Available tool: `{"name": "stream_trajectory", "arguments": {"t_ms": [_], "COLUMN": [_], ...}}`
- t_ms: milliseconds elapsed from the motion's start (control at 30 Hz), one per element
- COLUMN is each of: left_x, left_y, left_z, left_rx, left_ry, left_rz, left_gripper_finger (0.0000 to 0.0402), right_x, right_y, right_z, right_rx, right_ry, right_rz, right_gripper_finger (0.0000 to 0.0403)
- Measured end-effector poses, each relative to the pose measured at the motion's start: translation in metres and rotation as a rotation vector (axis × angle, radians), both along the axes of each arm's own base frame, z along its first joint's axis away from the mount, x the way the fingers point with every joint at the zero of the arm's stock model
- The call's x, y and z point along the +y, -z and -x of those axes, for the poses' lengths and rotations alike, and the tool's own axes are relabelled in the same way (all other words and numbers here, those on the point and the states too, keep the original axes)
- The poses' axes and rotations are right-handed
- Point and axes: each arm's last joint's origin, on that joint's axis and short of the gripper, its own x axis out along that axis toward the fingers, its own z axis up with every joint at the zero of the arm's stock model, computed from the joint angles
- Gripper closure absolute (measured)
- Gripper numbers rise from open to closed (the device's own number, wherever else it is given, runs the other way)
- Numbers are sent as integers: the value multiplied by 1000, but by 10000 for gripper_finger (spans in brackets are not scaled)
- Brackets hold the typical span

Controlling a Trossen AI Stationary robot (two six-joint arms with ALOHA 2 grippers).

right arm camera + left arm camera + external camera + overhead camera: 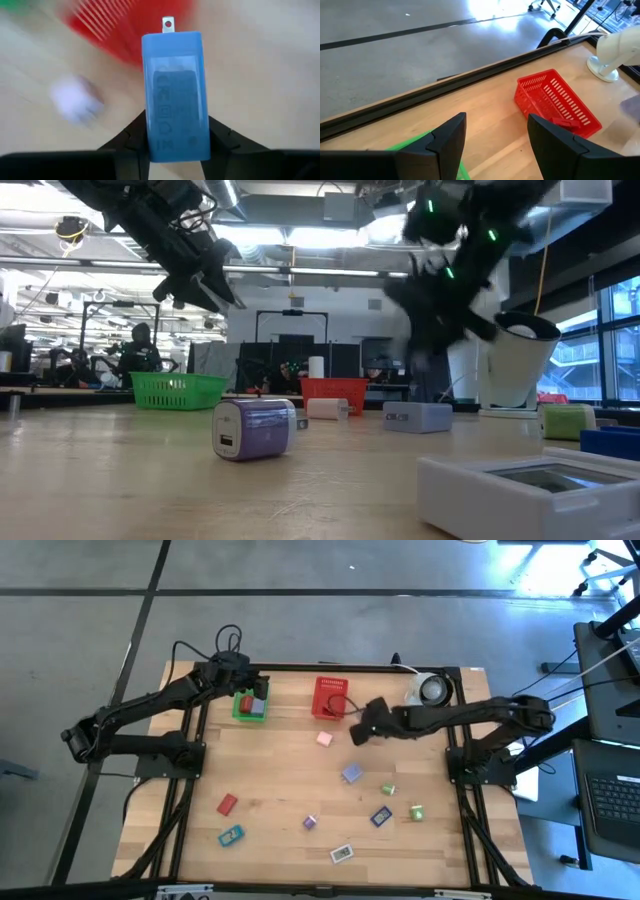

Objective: Pick & Place Office items
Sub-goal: Put the top light blue charger adapter into the green bin

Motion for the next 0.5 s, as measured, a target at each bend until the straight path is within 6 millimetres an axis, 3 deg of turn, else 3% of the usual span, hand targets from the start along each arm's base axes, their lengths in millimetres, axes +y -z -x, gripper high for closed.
{"name": "stream_trajectory", "arguments": {"t_ms": [300,500], "left_x": [-1,-8], "left_y": [0,0], "left_z": [-1,-7], "left_rx": [10,37], "left_ry": [15,80], "left_rz": [-10,-37], "left_gripper_finger": [194,194], "right_x": [-4,-6], "right_y": [-96,-135], "right_z": [-34,-44], "right_rx": [-390,-554], "right_ry": [-221,-341], "right_rz": [283,396], "right_gripper_finger": [283,280]}}
